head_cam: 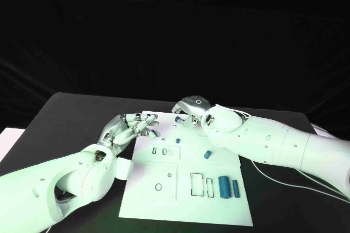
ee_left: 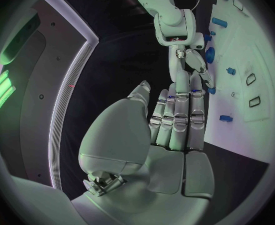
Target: Assemble the parts on the task board
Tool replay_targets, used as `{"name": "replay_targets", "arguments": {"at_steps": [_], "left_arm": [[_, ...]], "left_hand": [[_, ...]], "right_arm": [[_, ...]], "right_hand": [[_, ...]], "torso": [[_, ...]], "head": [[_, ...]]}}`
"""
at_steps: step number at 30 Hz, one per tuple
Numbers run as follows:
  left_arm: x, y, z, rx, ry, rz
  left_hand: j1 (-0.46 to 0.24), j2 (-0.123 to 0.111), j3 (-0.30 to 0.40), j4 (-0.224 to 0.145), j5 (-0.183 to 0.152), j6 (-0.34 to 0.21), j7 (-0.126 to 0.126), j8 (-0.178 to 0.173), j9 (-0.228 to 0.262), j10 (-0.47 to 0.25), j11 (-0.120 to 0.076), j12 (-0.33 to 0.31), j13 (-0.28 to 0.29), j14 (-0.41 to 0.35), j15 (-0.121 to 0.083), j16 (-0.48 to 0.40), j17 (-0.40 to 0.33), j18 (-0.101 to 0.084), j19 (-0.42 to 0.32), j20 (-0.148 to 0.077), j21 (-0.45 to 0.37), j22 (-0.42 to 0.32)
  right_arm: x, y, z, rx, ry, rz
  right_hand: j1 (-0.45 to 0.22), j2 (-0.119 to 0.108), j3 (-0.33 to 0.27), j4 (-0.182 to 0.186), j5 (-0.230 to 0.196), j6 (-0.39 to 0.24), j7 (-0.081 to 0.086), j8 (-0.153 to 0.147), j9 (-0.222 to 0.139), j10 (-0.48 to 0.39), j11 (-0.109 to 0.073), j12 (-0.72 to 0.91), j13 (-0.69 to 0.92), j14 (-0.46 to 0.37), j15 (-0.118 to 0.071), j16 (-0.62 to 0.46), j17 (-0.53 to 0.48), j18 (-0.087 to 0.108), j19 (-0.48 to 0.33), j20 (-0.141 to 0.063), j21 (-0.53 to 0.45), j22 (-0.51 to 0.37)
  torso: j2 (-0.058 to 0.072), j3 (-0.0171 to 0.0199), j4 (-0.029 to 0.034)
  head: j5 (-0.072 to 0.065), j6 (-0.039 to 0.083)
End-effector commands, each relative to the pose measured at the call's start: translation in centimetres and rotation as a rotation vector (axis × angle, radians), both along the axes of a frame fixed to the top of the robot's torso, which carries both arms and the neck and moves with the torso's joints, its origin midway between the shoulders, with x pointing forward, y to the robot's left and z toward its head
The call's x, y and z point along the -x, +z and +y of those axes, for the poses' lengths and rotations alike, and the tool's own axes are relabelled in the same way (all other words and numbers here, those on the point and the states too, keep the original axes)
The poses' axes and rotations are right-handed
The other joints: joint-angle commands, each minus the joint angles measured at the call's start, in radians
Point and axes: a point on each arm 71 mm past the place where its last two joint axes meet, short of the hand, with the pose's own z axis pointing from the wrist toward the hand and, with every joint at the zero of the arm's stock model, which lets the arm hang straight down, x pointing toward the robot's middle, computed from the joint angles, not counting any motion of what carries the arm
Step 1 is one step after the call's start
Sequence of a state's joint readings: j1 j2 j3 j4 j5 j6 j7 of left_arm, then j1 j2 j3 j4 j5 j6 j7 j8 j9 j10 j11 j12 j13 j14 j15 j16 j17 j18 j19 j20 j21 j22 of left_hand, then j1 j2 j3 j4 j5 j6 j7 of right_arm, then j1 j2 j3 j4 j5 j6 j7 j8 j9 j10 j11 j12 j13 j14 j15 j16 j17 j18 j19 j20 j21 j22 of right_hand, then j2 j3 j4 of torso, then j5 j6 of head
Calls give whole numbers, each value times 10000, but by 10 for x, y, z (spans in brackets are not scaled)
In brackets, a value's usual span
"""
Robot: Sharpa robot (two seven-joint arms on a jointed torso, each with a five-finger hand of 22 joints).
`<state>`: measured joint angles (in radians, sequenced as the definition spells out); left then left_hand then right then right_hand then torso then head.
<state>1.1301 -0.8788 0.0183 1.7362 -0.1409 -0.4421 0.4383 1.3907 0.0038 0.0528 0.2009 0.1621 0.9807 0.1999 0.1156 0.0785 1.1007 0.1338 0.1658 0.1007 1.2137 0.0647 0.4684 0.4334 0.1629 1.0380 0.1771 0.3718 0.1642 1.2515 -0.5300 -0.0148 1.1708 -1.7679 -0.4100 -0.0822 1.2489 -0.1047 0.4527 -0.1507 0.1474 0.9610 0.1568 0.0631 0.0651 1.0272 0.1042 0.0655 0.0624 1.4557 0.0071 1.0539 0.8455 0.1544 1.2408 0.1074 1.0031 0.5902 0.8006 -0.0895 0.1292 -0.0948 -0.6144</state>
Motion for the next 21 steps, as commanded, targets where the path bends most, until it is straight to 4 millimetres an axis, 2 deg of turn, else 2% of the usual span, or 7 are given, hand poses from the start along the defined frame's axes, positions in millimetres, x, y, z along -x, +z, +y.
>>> {"name": "replay_targets", "arguments": {"at_steps": [1, 6, 9, 12, 15, 19, 21], "left_arm": [[0, 1, -1, 88, -162, -60], [0, 1, 0, 74, -135, -57], [0, 1, 1, 64, -125, -50], [0, 1, 3, 67, -87, -24], [1, 1, 5, 77, -61, -8], [1, 1, 7, 75, -32, 1], [0, 1, 8, 75, -30, 6]], "left_hand": [[38, 74, -27, -53, -68, -20, 40, -44, -10, -67, 17, -36, -15, -53, 18, 44, 10, 181, -75, -2, 32, 15], [49, 76, -26, -62, -79, -23, 42, -48, -10, -73, 19, -41, -15, -70, 20, 56, 25, 182, -81, -1, 34, 15], [51, 76, -25, -63, -80, -23, 42, -49, -10, -74, 19, -41, -15, -71, 20, 57, 26, 182, -81, 0, 34, 15], [57, 75, -24, -68, -82, -24, 43, -50, -9, -75, 20, -42, -16, -76, 20, 60, 30, 182, -83, 0, 35, 16], [58, 75, -24, -69, -82, -24, 42, -50, -9, -75, 20, -42, -16, -77, 20, 61, 31, 182, -83, 0, 35, 16], [62, 74, -24, -72, -83, -24, 42, -50, -9, -76, 20, -43, -16, -80, 21, 64, 34, 182, -85, 1, 35, 16], [62, 74, -24, -72, -83, -24, 42, -50, -9, -76, 20, -43, -16, -80, 21, 64, 34, 182, -85, 1, 35, 16]], "right_arm": [[1, 1, 0, -143, 88, 10], [7, 5, -10, -477, 43, -47], [14, 10, -26, -857, -162, 23], [21, 16, -45, -1392, -476, 283], [26, 21, -66, -2000, -1007, 1041], [30, 24, -89, -2694, -1600, 2063], [32, 24, -98, -2805, -1783, 2406]], "right_hand": [[10, -117, -67, 11, -19, -46, 0, -8, 12, -64, 9, -35, -5, -34, 26, -33, -21, 126, -61, 24, -42, -25], [93, -7, -165, 86, 83, 135, 15, 50, 56, 143, -18, 76, 26, -4, 3, -45, -39, 128, -30, 22, -23, -10], [94, 49, -174, 164, 271, 257, -13, 65, 72, 423, -78, 181, 35, 52, -50, 53, 74, 122, 31, -18, 41, 67], [-1, 53, -199, 297, 326, 423, 19, 105, 96, 958, -119, 417, 94, 182, -75, 413, 511, 41, 234, -47, 342, 522], [-149, -95, -380, 427, 253, 282, 32, 9, 54, 2307, -313, 1103, 402, 377, -197, 1037, 1281, -68, 563, -151, 855, 1293], [-267, -393, -855, 564, 426, 165, -148, 35, 48, 3367, -560, 1870, 954, 560, -401, 1776, 2179, -206, 942, -368, 1436, 2127], [-254, -481, -1201, 652, 587, 119, -244, 63, 58, 3669, -661, 2484, 1525, 596, -500, 2016, 2433, -284, 1134, -482, 1742, 2566]], "torso": [[2, 1, 6], [-1, 13, 3], [-9, 8, 4], [-12, 8, -41], [-20, 36, -97], [-39, 80, -187], [-42, 112, -211]], "head": [[1, -4], [-24, 20], [-33, 19], [-42, 71], [-78, 95], [-55, 95], [-100, 76]]}}
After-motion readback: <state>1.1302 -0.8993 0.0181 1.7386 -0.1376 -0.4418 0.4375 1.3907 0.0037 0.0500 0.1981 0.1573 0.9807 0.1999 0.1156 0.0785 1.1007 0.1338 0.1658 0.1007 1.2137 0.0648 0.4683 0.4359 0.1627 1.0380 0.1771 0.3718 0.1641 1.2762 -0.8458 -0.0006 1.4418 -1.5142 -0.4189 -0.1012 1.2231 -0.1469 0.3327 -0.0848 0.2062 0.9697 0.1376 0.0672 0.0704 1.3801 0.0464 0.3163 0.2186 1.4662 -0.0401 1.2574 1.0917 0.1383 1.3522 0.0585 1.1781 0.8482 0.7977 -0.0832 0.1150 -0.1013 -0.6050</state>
